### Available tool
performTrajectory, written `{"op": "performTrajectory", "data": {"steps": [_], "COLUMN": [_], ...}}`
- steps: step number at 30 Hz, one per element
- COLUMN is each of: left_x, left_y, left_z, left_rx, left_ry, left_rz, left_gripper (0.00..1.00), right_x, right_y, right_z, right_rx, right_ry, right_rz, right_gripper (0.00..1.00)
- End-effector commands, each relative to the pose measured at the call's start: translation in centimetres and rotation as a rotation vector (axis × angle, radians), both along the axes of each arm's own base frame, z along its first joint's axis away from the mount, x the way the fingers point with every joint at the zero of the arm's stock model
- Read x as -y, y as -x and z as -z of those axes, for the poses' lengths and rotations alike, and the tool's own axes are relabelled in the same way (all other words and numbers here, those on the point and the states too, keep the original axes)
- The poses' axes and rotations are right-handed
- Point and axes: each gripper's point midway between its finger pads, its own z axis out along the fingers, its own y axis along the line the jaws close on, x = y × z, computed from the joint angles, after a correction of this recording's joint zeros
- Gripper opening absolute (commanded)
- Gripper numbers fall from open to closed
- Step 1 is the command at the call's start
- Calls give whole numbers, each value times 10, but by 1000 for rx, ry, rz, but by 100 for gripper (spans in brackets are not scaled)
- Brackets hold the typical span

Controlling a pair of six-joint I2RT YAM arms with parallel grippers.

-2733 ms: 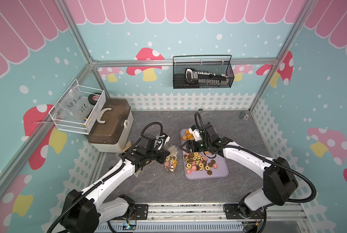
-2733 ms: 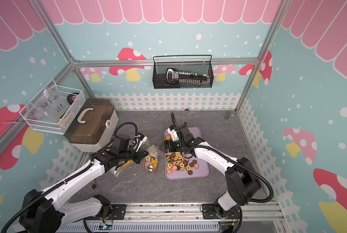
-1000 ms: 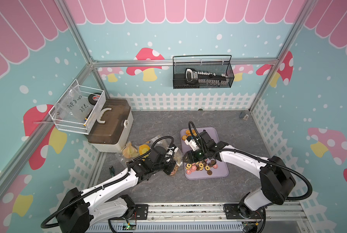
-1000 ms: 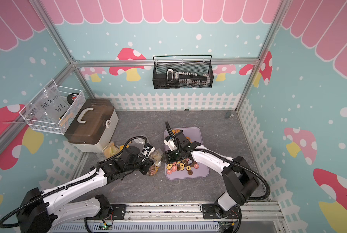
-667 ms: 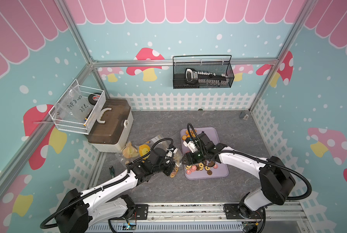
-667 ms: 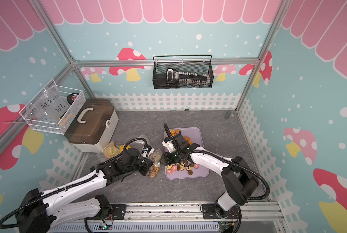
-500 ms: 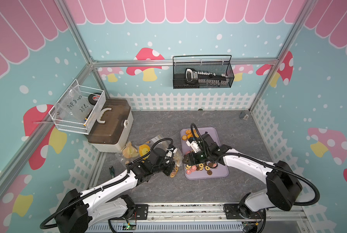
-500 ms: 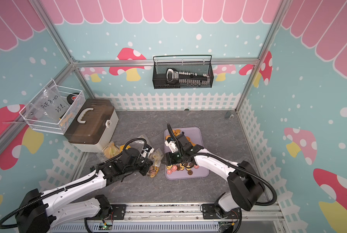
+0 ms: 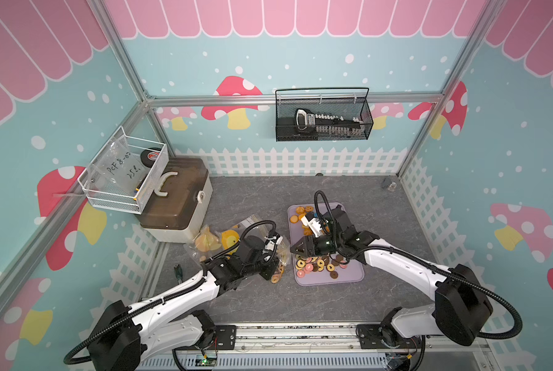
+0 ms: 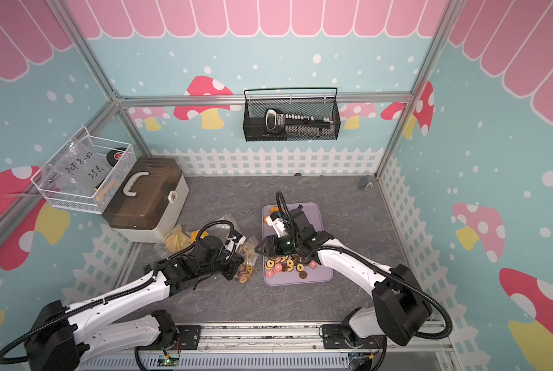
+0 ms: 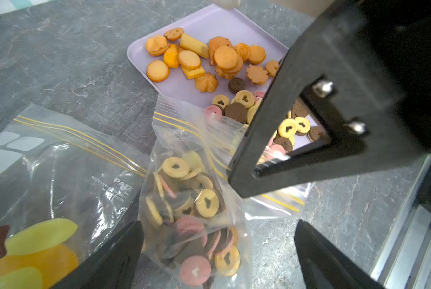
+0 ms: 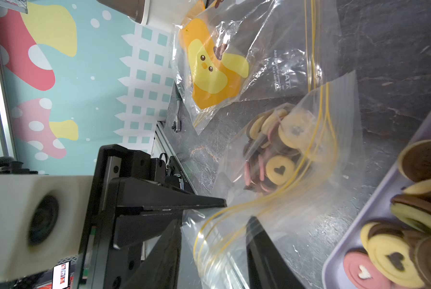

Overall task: Pour cookies out of the ziploc bag
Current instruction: Open the ziploc bag at the center of the board.

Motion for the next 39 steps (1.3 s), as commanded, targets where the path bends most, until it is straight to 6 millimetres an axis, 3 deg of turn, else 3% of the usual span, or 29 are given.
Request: {"op": "performTrajectory", "data": {"steps": [1, 15, 28, 30, 35, 39], "left_x": [2, 4, 7, 8, 10, 5], "left_y": [0, 1, -1, -1, -2, -3], "left_z": [-3, -4, 0, 0, 1, 0], "left_rx": [29, 30, 23, 25, 25, 38], "left_ry": [-3, 6, -10, -9, -6, -16], "left_rz": [16, 30, 31, 32, 36, 19], "left_gripper": [0, 0, 0, 0, 7, 30], "right_x": [-14, -34, -45, -47, -47, -46], "right_y": [0, -5, 4, 5, 2, -1], "right_z": [-16, -3, 6, 6, 6, 2], "right_rx": [-13, -53, -92, -90, -84, -64], "right_ry": [-62, -81, -66, -66, -63, -63], "right_rz": [-20, -31, -52, -57, -47, -30], "right_gripper": [47, 44, 40, 33, 1, 0]}}
